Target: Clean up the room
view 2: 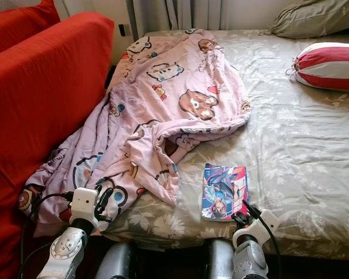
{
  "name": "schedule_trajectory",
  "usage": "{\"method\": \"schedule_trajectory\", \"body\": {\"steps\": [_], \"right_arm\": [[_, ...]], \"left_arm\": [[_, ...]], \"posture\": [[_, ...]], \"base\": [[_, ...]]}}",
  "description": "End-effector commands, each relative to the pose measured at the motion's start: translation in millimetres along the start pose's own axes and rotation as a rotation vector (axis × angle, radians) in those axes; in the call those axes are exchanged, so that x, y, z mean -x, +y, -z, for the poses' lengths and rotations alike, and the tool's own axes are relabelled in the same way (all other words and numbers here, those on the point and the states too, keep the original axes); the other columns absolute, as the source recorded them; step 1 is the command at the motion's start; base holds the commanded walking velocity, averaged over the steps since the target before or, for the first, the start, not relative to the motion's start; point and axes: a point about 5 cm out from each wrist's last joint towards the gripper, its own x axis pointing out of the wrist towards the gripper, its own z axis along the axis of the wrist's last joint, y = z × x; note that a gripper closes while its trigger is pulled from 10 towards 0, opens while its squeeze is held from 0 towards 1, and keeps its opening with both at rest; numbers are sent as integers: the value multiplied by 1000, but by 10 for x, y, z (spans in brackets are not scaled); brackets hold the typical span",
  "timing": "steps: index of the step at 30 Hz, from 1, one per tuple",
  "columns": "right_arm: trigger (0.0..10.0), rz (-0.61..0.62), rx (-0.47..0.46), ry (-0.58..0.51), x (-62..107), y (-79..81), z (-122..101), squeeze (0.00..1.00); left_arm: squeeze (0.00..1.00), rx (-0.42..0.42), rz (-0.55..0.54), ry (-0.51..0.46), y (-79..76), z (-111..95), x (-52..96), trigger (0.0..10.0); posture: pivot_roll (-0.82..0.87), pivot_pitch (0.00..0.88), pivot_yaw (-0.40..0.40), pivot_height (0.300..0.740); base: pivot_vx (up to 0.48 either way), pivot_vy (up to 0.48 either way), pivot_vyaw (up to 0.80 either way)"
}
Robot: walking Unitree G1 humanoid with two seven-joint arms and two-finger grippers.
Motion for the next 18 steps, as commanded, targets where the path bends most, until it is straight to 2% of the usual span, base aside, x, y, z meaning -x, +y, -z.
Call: {"method": "schedule_trajectory", "body": {"steps": [1, 2, 3, 6, 7, 11, 13, 16, 17, 18], "right_arm": [[0, -22, 30, -37, -15, 60, -53, 0], [0, -62, 105, -88, -27, 141, -121, 0], [0, -86, 142, -128, -34, 199, -176, 0], [0, -109, 161, -191, -41, 264, -268, 0], [0, -141, 196, -248, -34, 334, -342, 0], [0, -197, 306, -342, 11, 446, -433, 0], [0, -223, 372, -404, 55, 506, -497, 0], [0, -262, 395, -434, 103, 565, -520, 0], [4510, -273, 403, -437, 111, 577, -520, 0], [9725, -280, 407, -435, 115, 583, -515, 0]], "left_arm": [[0, -21, -7, 28, 41, 55, 25, 10000], [0, -19, -7, 34, 32, 66, 21, 10000], [0, -17, -8, 38, 22, 69, 11, 10000], [0, -14, -10, 40, 8, 65, -8, 10000], [0, -9, -14, 40, -4, 60, -27, 10000], [0, 4, -23, 51, -20, 70, -57, 10000], [0, 10, -35, 77, -4, 115, -50, 10000], [0, 23, -56, 127, 37, 190, -33, 10000], [0, 36, -63, 141, 48, 211, -27, 10000], [0, 47, -72, 153, 62, 233, -17, 10000]], "posture": [[66, 111, 56, 602], [55, 105, 54, 602], [53, 102, 52, 602], [42, 92, 47, 602], [37, 90, 44, 602], [25, 86, 40, 602], [11, 81, 38, 602], [1, 77, 32, 602], [-2, 76, 33, 602], [-2, 76, 33, 602]], "base": [[0, 0, 0], [0, 0, 0], [0, 0, 0], [0, 0, 0], [0, 0, 0], [0, 0, 0], [0, 0, 0], [0, 0, 0], [0, 0, 0], [0, 0, 0]]}}
